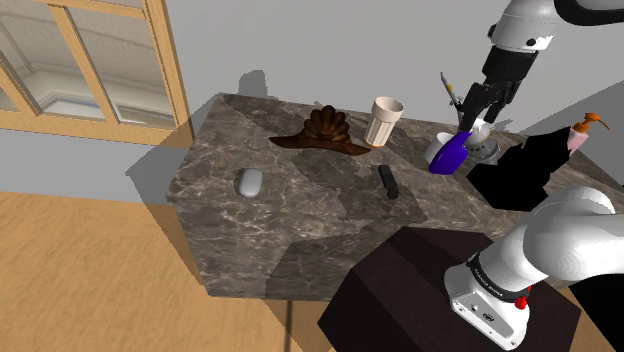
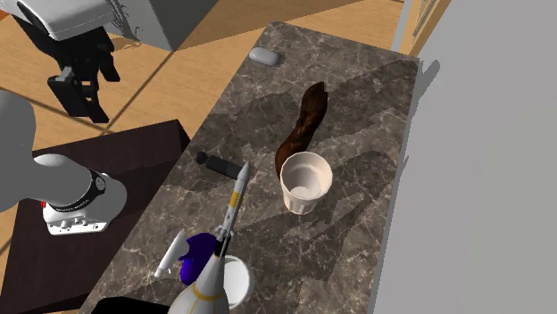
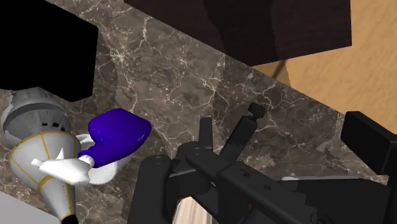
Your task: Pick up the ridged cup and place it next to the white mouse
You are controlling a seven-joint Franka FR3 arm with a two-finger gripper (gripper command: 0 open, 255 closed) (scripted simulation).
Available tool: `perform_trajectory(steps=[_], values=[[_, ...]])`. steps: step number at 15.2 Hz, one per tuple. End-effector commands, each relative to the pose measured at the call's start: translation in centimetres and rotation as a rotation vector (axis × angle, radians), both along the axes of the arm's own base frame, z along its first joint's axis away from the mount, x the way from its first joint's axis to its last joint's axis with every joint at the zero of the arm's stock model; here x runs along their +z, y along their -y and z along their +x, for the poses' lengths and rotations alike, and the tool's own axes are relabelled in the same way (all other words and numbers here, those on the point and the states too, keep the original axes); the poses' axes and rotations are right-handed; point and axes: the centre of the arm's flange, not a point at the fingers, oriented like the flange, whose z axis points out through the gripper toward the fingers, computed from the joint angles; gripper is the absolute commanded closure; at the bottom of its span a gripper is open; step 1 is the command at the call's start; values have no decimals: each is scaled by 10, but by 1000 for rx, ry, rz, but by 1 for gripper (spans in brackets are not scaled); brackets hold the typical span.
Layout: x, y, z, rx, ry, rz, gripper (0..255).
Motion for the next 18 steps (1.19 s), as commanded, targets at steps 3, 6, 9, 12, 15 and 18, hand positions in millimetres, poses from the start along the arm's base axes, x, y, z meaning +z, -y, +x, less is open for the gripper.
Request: perform_trajectory(steps=[3, 6, 9, 12, 15, 18], values=[[-11, 8, 21, 5, 6, -2, 0], [-27, 21, 53, 13, 15, -5, 0], [-43, 33, 86, 20, 25, -8, 0], [-59, 45, 118, 28, 34, -10, 0], [-74, 57, 151, 36, 43, -13, 0], [-89, 69, 184, 44, 53, -16, 0]])
